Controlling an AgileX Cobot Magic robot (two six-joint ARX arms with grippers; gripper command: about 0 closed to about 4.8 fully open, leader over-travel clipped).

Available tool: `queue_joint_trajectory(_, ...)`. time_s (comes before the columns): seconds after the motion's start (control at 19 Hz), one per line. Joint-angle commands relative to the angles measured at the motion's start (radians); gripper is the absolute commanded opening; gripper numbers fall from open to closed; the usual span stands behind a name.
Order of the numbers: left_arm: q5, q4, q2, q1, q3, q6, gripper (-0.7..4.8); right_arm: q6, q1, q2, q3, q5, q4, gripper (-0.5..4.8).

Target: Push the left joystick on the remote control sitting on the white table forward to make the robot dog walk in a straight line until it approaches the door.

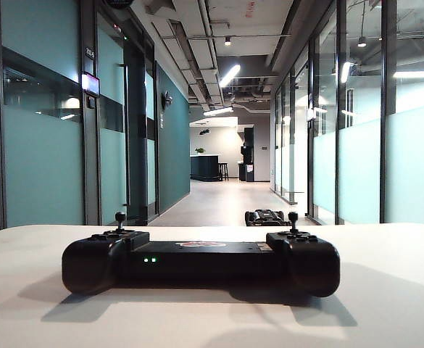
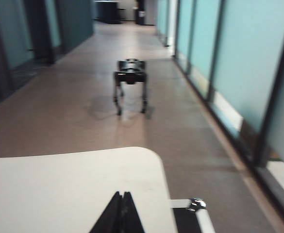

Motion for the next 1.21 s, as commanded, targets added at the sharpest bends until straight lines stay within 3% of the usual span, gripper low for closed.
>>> queue_joint_trajectory(0.05,0.002,0.013,0.000,0.000,0.003,0.003,-0.05,-0.002,0.001,-0.002,-0.005,-0.014,0.019,-0.05)
queue_joint_trajectory(0.47,0.005,0.035,0.000,0.000,0.018,0.004,-0.05,0.029,0.001,-0.001,0.022,-0.024,0.042,-0.05)
queue_joint_trajectory(0.74,0.007,-0.109,0.084,-0.002,0.201,-0.117,-0.05,0.116,0.002,0.082,0.245,-0.041,-0.146,-0.05)
queue_joint_trajectory(0.9,0.097,-0.108,0.244,-0.003,0.320,-0.129,-0.05,0.116,0.003,0.232,0.405,-0.104,-0.229,-0.06)
queue_joint_trajectory(1.11,0.209,-0.113,0.455,-0.008,0.471,-0.229,-0.05,0.152,0.003,0.463,0.597,-0.167,-0.374,-0.06)
queue_joint_trajectory(1.21,0.260,-0.142,0.538,-0.022,0.538,-0.229,-0.05,0.168,0.004,0.542,0.663,-0.229,-0.409,-0.06)
